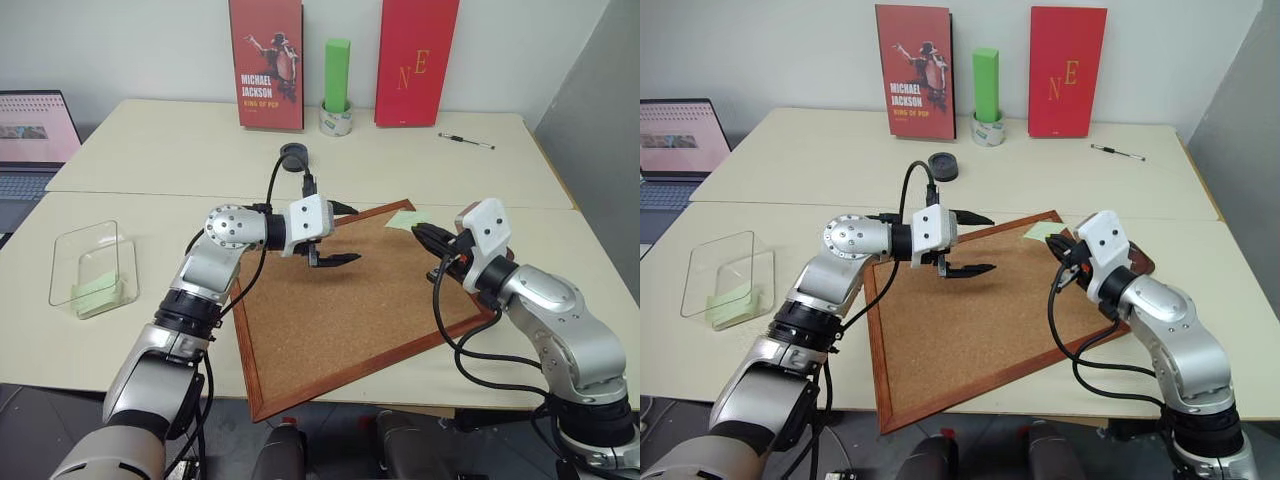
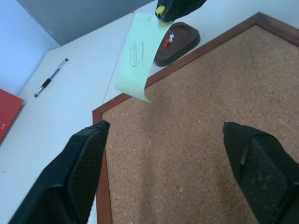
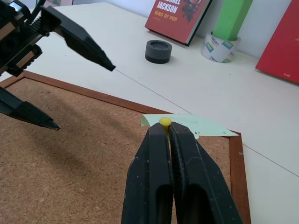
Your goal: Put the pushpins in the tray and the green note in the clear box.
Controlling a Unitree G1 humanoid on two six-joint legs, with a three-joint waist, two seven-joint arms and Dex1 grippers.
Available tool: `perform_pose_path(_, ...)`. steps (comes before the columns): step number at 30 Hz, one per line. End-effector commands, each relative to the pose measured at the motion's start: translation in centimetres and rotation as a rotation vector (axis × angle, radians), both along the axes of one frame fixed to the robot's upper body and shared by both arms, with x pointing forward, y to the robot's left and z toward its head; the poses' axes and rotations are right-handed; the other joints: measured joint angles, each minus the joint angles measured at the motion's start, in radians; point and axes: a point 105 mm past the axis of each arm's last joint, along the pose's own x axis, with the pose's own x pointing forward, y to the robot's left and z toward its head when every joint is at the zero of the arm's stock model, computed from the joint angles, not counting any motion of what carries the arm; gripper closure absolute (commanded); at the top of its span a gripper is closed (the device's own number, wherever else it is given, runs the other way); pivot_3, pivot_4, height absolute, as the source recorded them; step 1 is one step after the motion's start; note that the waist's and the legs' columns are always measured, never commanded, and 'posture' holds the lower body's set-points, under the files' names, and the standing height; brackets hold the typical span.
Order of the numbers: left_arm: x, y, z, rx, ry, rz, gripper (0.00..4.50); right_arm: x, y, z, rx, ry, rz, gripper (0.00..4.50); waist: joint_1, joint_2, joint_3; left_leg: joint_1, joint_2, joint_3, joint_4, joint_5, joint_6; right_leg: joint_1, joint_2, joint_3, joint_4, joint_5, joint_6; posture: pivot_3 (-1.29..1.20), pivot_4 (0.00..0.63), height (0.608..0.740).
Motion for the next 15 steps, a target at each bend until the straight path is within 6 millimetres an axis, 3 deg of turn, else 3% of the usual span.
perform_pose_path(1,0.8,-0.7,1.0,0.007,-0.073,-0.009,0.01,-0.5,0.1,2.2,0.005,-0.063,0.006,4.5,0.0,0.0,0.0,0.0,0.0,0.0,0.0,0.0,0.0,0.0,0.0,0.0,0.0,0.0,0.0,0.0,0.15,0.74)
perform_pose_path(15,2.5,-4.3,1.3,-0.085,-0.084,0.0,0.01,-1.0,2.0,4.0,0.055,-0.034,0.044,4.5,0.0,0.0,0.0,-0.001,0.0,-0.001,0.001,0.0,0.0,0.0,0.0,0.0,0.001,0.0,0.0,0.0,0.15,0.74)
